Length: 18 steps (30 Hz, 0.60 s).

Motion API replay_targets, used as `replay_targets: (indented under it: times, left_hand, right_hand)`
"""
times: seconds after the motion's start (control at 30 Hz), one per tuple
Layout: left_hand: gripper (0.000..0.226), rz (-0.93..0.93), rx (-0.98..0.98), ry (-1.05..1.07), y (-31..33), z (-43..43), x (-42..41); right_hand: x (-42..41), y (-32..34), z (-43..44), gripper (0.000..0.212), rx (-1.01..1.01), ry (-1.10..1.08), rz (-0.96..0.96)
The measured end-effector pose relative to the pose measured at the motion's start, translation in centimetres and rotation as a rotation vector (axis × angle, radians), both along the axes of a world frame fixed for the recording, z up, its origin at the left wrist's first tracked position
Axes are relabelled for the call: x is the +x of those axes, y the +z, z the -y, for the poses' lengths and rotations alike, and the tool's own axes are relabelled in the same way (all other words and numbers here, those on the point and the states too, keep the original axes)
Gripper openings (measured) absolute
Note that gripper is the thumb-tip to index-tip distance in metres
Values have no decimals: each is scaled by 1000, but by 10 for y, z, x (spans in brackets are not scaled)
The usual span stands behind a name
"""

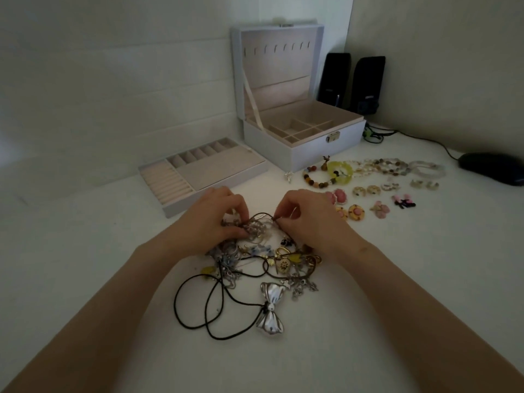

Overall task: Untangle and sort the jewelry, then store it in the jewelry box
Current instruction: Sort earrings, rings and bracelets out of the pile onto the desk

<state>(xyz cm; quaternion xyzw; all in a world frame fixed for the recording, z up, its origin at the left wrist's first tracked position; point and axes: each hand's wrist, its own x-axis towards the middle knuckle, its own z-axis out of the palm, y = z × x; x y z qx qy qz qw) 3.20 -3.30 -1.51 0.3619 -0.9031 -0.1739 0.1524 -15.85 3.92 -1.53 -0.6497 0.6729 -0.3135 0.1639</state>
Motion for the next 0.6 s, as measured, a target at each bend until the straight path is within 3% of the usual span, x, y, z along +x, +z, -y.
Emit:
replay_targets:
  times: [0.17, 0.23, 0.37, 0.47, 0.6]
  left_hand:
    - [23, 27, 142, -17, 9, 0, 8]
    - [15, -46, 202, 17, 12, -1, 9]
    - [5, -251, 59, 224, 13, 4, 11]
    - [9, -180, -105, 322, 5, 12, 13]
    - [11, -86, -152, 225, -8, 21, 12]
  right_hand:
    - [-6, 0, 0, 22, -18, -54, 258]
    - [-6, 0, 0, 24, -22, -57, 291]
    - [-5, 2, -2, 22, 77, 16, 162]
    - [-2, 4, -3, 25, 91, 54, 94]
    - [2, 5, -5, 26, 90, 146, 24]
